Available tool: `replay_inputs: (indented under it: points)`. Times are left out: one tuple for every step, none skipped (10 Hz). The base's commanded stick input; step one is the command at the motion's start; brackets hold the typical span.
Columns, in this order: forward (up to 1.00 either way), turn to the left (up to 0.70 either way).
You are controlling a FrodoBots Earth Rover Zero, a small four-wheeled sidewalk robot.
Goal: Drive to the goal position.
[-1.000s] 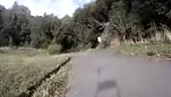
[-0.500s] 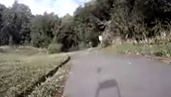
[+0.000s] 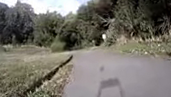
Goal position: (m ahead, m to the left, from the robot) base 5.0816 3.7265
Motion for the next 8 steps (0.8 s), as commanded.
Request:
replay_inputs:
  points:
    - [0.7, 0.0]
    - [0.7, 0.0]
    - [0.7, 0.0]
    - [0.7, 0.0]
    - [0.7, 0.0]
    - [0.7, 0.0]
    - [0.7, 0.0]
    - [0.7, 0.0]
